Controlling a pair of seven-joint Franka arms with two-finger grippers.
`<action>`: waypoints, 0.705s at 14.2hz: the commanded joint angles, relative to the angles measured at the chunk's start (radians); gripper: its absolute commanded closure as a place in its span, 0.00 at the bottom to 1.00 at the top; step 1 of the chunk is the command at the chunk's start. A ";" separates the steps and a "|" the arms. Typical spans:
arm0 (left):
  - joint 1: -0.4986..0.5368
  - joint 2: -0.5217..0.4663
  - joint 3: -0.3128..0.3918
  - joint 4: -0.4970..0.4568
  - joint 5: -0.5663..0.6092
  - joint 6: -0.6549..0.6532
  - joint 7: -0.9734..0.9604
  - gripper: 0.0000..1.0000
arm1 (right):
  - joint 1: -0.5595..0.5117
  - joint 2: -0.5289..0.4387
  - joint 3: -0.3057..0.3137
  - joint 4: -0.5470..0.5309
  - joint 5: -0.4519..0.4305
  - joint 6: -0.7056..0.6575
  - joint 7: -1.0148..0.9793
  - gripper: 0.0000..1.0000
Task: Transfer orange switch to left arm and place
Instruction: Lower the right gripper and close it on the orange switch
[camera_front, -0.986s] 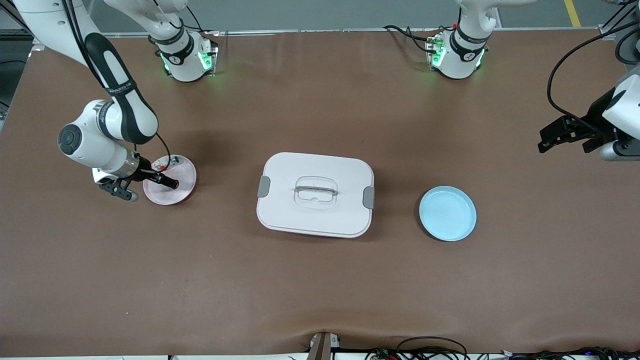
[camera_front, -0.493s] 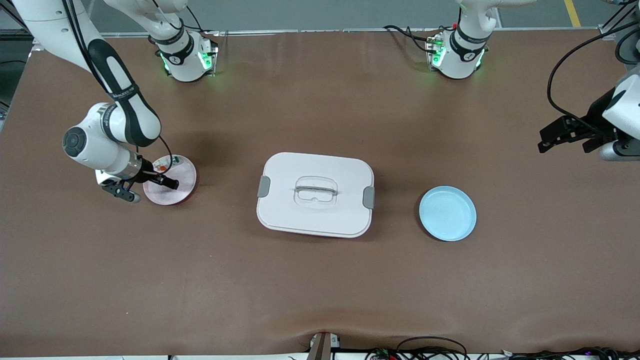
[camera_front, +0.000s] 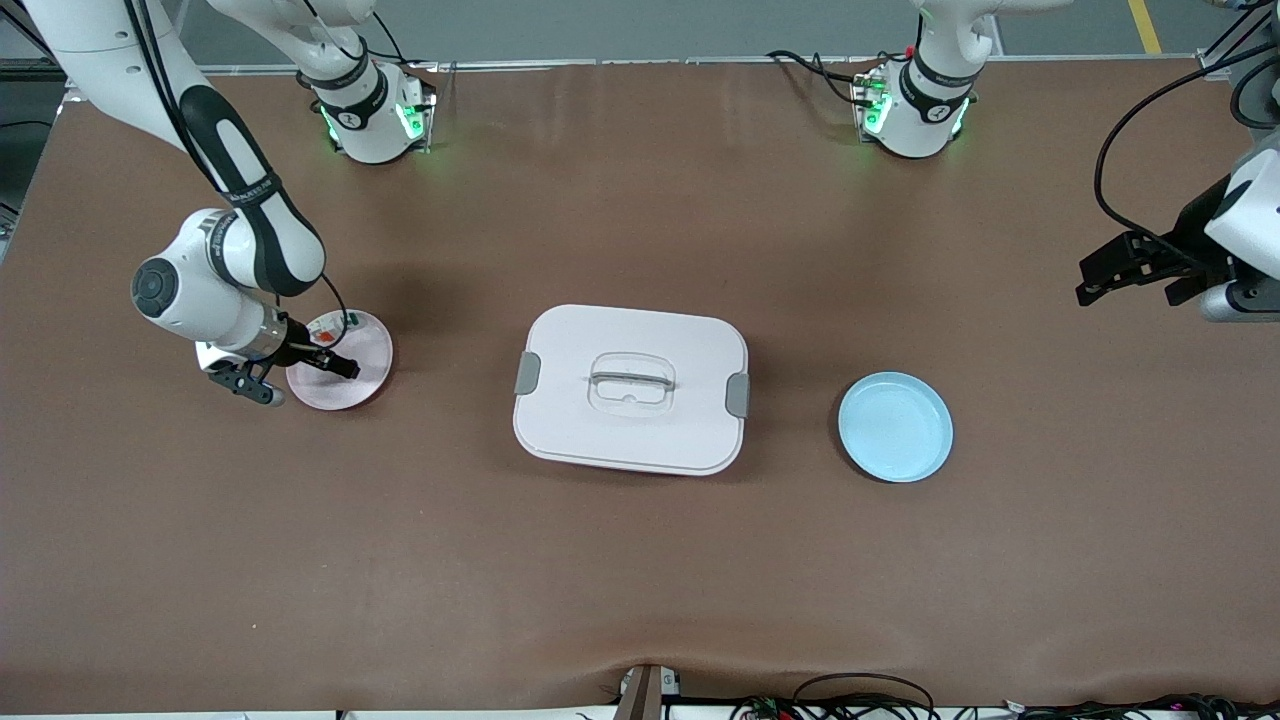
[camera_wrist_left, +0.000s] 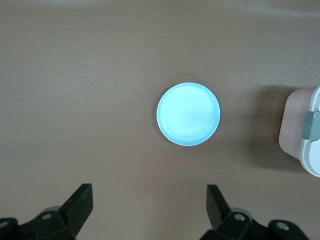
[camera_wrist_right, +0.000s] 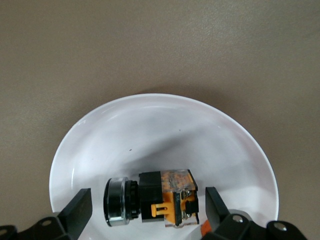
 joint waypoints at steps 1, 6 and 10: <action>-0.002 0.004 0.002 0.014 0.015 -0.015 -0.005 0.00 | -0.001 0.008 0.000 0.000 0.018 0.012 -0.021 0.00; -0.002 0.004 0.002 0.014 0.015 -0.015 -0.003 0.00 | -0.003 0.029 0.000 0.003 0.018 0.029 -0.021 0.00; -0.002 0.004 0.002 0.014 0.015 -0.015 -0.003 0.00 | -0.003 0.029 0.002 0.003 0.017 0.026 -0.021 0.00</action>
